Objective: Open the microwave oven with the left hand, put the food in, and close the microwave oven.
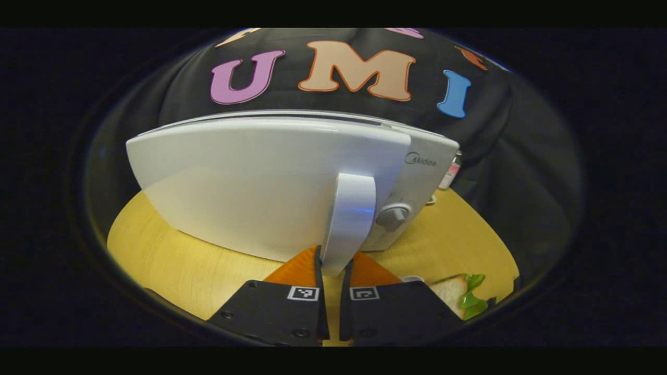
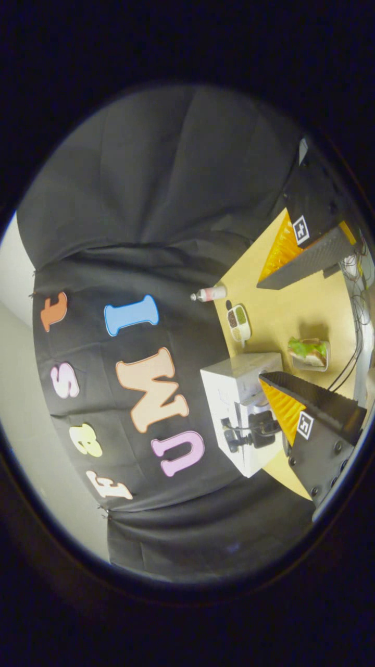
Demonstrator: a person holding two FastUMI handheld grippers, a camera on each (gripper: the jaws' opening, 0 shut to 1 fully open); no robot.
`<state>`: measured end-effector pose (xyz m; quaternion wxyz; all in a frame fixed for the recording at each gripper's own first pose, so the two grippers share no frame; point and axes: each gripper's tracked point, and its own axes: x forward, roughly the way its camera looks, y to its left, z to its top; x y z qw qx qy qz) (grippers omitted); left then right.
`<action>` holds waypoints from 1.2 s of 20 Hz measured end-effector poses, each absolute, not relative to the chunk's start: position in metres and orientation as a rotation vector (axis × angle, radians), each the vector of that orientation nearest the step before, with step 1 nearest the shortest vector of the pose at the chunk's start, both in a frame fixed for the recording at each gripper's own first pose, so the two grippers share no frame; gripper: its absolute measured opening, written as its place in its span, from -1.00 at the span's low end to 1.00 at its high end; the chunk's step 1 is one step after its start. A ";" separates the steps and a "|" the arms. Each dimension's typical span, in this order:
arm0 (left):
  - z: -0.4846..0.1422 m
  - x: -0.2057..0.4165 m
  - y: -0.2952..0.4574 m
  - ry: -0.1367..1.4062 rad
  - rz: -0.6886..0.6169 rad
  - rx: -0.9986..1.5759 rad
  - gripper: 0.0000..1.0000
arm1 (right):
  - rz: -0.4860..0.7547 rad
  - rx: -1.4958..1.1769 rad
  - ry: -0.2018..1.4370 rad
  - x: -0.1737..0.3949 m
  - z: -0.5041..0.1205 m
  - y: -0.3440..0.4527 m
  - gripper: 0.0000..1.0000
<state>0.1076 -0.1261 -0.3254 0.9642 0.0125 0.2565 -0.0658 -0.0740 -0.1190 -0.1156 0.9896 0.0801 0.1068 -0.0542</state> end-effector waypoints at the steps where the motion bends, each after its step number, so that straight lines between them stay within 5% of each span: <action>1: -0.326 0.092 -0.122 0.534 -0.162 0.048 -0.84 | -0.096 0.160 0.220 -0.072 -0.119 -0.112 0.83; 7: -0.327 0.046 -0.099 0.566 -0.236 0.083 -0.74 | 0.006 0.108 0.267 -0.063 -0.135 -0.064 0.83; 10: -0.328 0.030 -0.080 0.590 -0.216 0.067 -0.49 | 0.060 0.125 0.298 -0.064 -0.142 -0.036 0.83; 12: -0.328 0.021 -0.060 0.602 -0.186 0.070 -0.15 | 0.090 0.140 0.319 -0.065 -0.146 -0.022 0.84; 13: -0.329 0.018 -0.051 0.606 -0.177 0.067 0.40 | 0.104 0.145 0.327 -0.065 -0.147 -0.016 0.83; 15: -0.328 0.005 -0.038 0.630 -0.174 0.056 0.87 | 0.119 0.144 0.345 -0.064 -0.154 -0.007 0.83; 24: -0.315 -0.041 0.028 0.591 -0.096 0.203 0.96 | 0.032 0.153 0.363 -0.083 -0.163 0.008 0.83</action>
